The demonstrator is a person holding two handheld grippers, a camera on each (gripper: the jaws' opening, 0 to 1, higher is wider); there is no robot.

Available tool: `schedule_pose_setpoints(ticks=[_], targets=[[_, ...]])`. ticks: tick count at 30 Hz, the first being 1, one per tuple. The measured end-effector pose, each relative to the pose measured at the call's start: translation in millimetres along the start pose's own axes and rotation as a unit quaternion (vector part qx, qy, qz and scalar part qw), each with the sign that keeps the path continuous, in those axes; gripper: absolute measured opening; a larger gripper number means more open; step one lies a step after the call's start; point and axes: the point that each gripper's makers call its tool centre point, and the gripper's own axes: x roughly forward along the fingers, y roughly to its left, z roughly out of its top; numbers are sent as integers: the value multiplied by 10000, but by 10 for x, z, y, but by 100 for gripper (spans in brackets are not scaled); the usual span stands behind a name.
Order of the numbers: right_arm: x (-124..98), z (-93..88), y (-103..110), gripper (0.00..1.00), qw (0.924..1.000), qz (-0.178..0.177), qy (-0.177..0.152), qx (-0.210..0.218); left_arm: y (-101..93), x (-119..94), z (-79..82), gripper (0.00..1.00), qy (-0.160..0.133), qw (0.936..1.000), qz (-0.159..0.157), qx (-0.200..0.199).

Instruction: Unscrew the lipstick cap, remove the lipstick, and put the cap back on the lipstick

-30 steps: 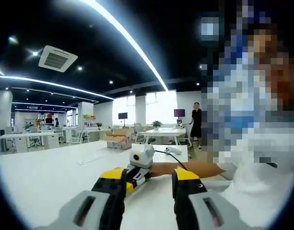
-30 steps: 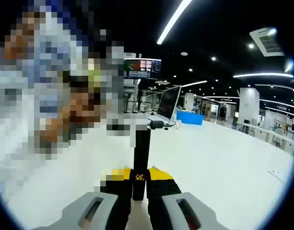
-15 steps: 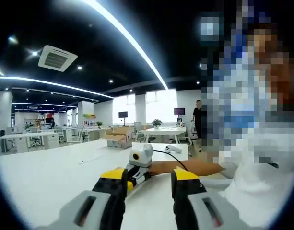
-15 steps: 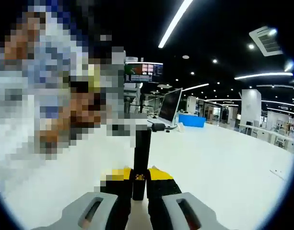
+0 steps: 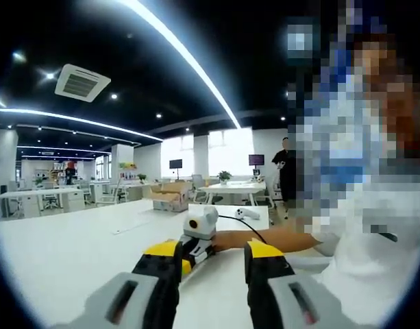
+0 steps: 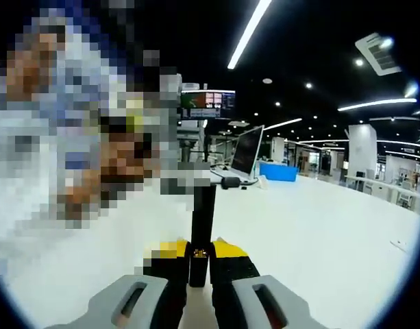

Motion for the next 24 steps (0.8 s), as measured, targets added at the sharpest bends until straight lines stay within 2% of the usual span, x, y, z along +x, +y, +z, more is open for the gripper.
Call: schedule_pose_setpoints(ticks=[11,16,19,24], targets=[[36,-2,2,14,10000,-21,20,79,35,-65,33,38,-24,9999,127,68],[23,24,-12,23,9997,-38,-65,213,17,-62,33,38,-11,9999,117,96],[6,41,-8,32,9994,-21,-127,307,17,-56,32,38,-31,9999,104,65],[-23,49,-15,38,9991,-59,-145,392,30,-50,18,38,-16,9999,108,54]])
